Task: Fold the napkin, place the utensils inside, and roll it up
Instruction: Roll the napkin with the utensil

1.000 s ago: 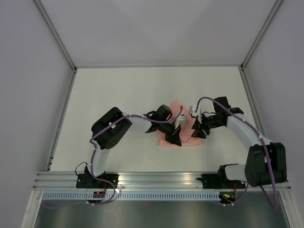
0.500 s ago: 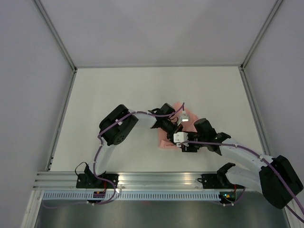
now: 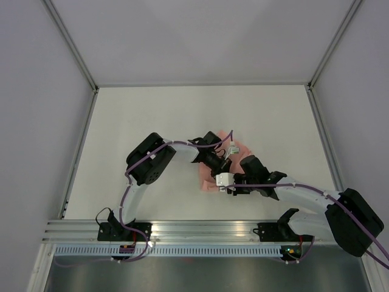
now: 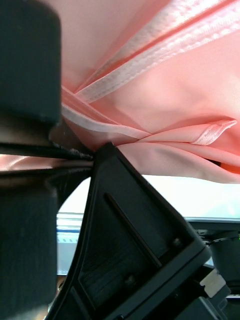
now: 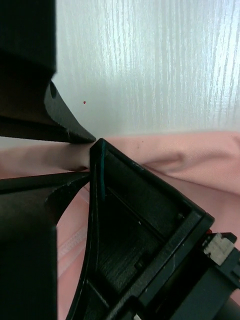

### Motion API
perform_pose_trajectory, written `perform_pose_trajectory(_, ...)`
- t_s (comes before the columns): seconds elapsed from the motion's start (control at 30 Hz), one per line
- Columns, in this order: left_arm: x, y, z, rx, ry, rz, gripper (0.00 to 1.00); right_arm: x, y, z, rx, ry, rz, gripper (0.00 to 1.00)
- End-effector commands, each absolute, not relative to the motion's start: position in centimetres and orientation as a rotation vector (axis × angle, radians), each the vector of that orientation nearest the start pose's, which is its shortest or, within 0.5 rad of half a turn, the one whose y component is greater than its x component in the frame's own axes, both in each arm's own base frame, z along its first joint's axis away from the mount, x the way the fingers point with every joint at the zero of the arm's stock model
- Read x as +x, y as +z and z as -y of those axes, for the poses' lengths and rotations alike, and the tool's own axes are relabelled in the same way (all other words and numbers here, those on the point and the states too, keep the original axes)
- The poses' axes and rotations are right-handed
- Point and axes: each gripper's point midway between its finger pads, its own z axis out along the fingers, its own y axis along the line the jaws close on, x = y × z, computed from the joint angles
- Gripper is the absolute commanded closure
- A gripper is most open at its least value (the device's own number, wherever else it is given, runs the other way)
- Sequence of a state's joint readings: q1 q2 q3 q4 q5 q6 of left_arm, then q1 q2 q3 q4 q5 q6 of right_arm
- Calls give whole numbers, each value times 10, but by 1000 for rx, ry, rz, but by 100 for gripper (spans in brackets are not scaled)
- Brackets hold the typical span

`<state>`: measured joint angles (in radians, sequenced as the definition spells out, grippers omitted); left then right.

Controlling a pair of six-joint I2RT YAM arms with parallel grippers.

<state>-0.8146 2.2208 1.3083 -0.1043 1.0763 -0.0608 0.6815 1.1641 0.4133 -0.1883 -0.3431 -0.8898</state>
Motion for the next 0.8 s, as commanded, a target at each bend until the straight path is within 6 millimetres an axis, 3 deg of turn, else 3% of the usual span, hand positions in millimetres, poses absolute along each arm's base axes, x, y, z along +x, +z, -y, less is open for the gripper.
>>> perform_pose_trajectory(0.0, 169, -56, 381, 1303, -1404, -2584, 82, 187, -3, -176, -1884, 279, -1702, 67)
perform_pose_trajectory(0.17, 180, -38, 389, 1289, -1410, -2526, 67, 177, -8, -175, -1936, 339, -1753, 84)
perform_pose_trajectory(0.4, 208, 4, 402, 1227, -1401, -2401, 58, 162, -17, -175, -2007, 455, -1831, 90)
perform_pose_trajectory(0.47, 216, 20, 406, 1200, -1397, -2354, 46, 159, -18, -177, -2021, 503, -1850, 91)
perform_pose_trajectory(0.77, 269, 56, 396, 948, -1197, -2256, 50, 162, -19, -182, -2002, 779, -1946, 92)
